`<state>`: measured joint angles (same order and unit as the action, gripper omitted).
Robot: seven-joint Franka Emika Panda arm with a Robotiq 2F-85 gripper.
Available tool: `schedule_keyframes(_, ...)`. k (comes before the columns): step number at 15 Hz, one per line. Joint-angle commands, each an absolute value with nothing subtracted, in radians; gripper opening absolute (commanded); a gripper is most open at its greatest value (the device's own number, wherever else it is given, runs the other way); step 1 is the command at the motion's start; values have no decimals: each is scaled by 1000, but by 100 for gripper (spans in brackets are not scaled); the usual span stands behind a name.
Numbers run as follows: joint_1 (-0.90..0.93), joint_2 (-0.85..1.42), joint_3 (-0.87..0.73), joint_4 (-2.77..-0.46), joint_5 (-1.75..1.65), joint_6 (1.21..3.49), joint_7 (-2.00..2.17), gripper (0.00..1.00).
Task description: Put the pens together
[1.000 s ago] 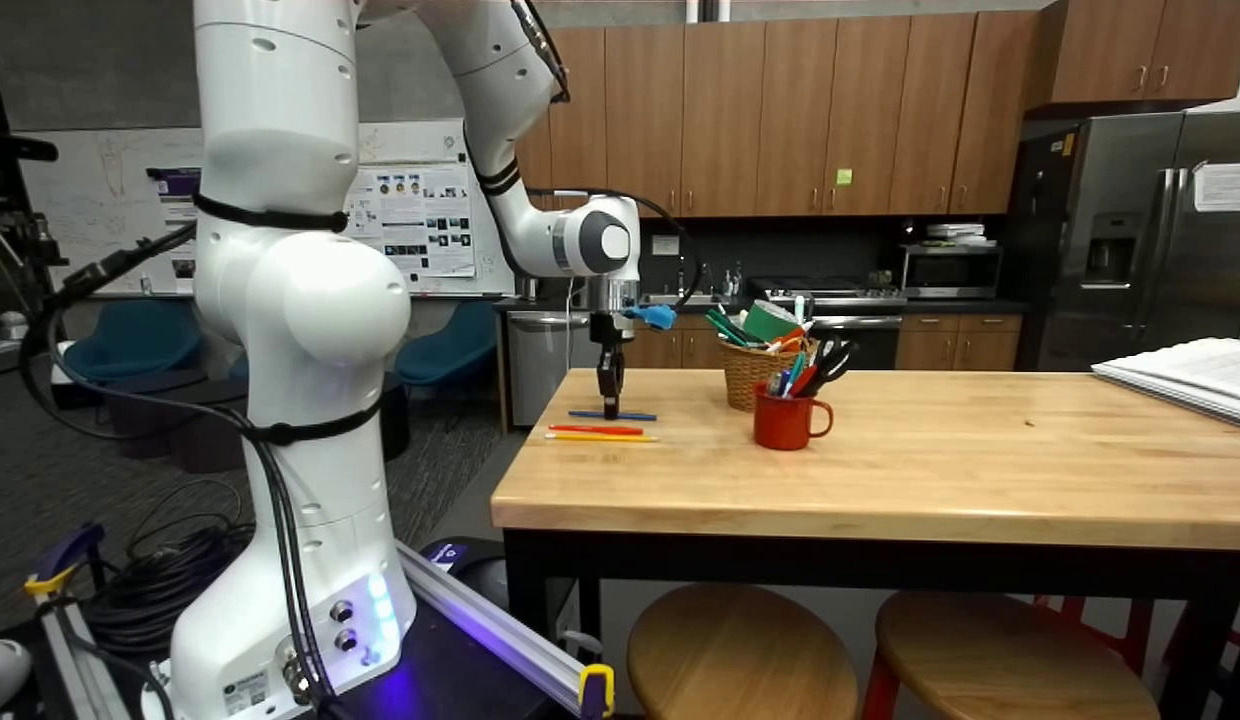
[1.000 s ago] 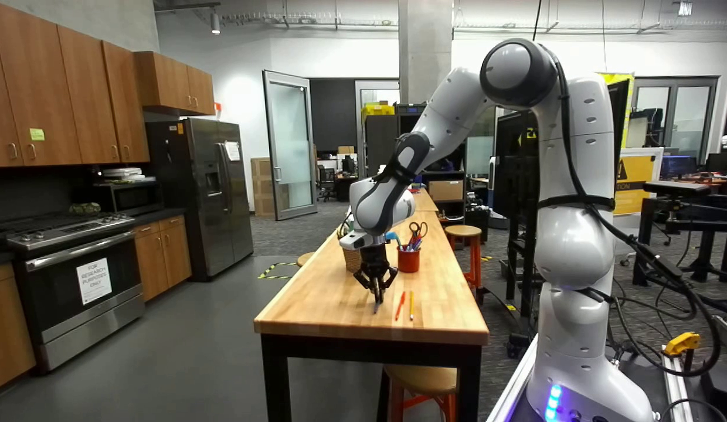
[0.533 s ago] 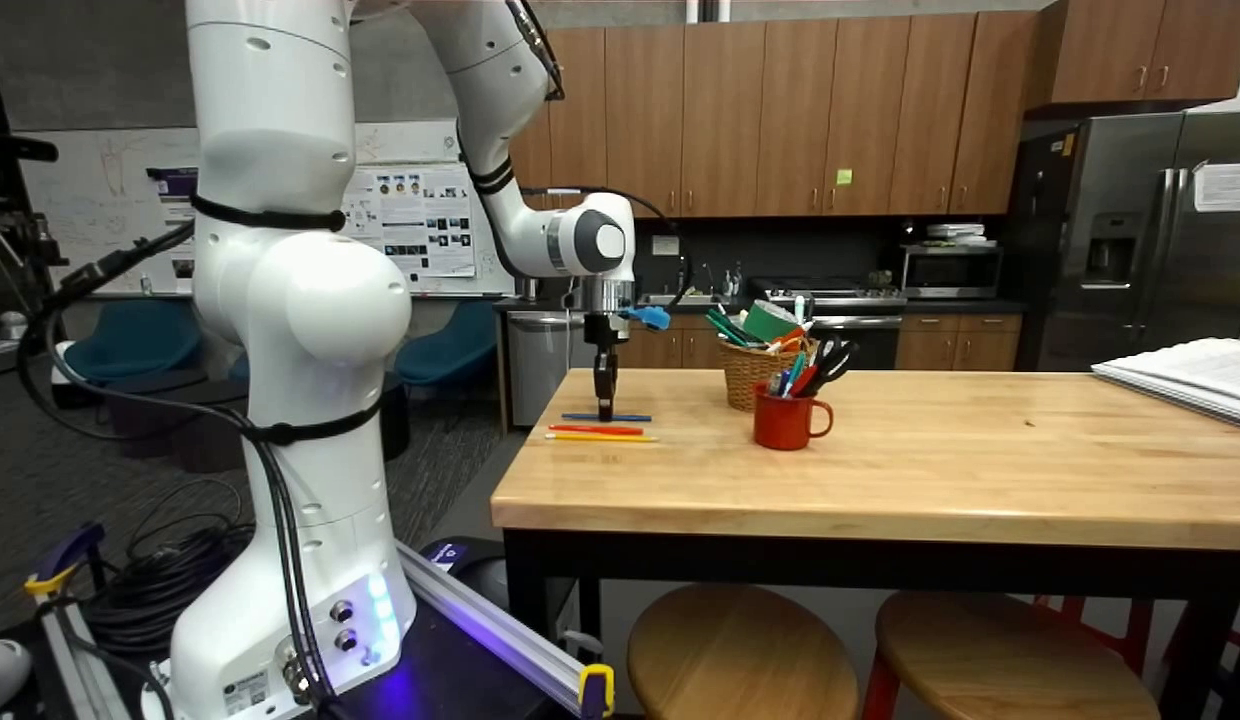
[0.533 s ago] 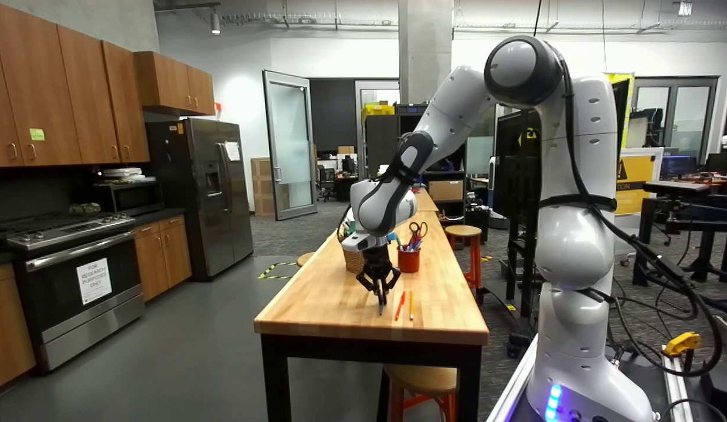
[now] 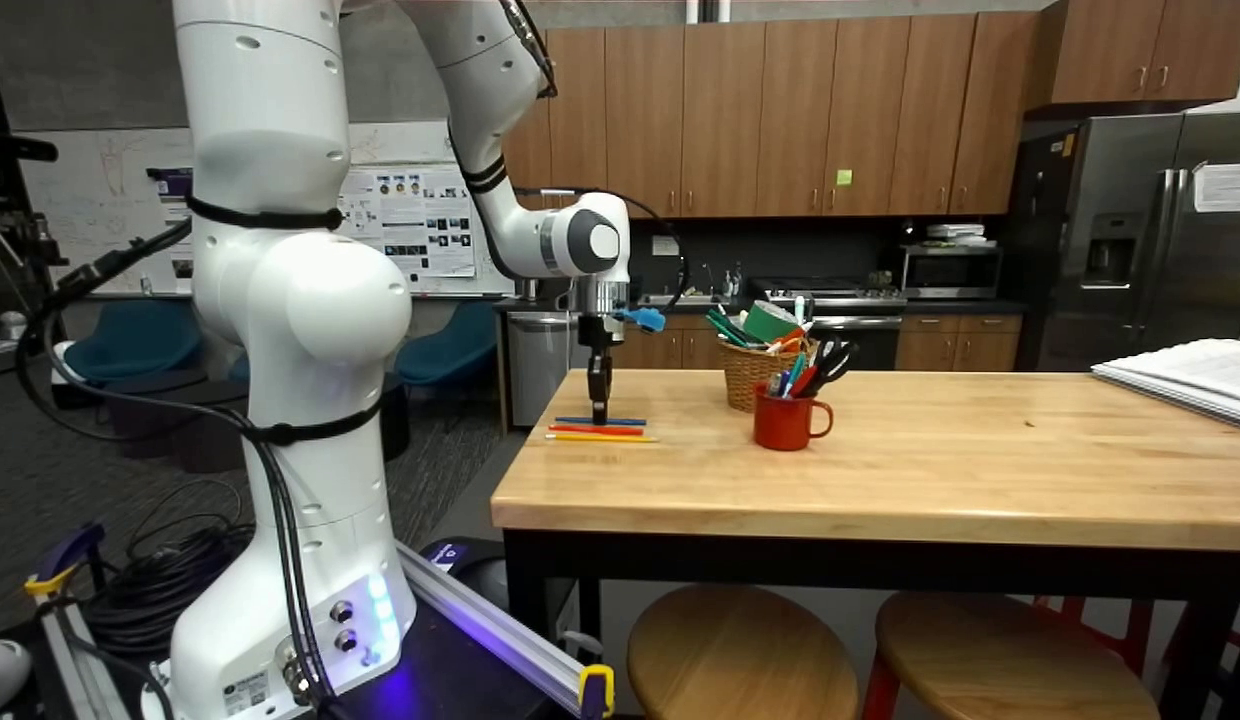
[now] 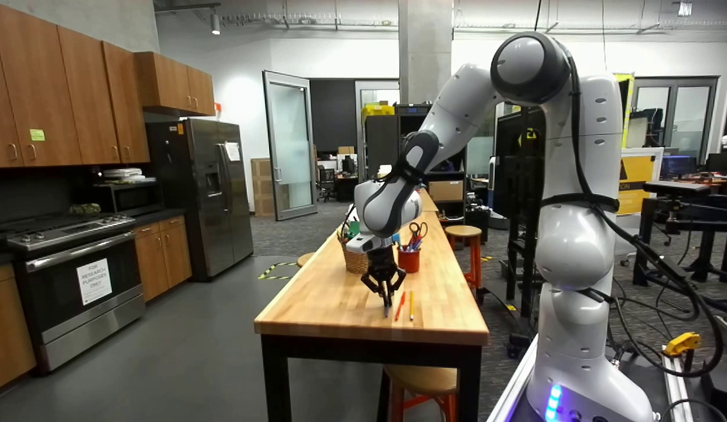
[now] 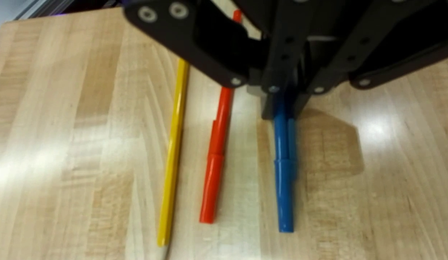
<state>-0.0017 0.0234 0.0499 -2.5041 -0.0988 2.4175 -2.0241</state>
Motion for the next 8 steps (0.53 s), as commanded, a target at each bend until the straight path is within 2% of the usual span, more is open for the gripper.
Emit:
schedule_keyframes(1, 4, -29, 39, -2549, -108, 2430, -2015, 2)
schedule_keyframes(8, 4, -36, 34, -2563, -104, 2435, -2010, 2)
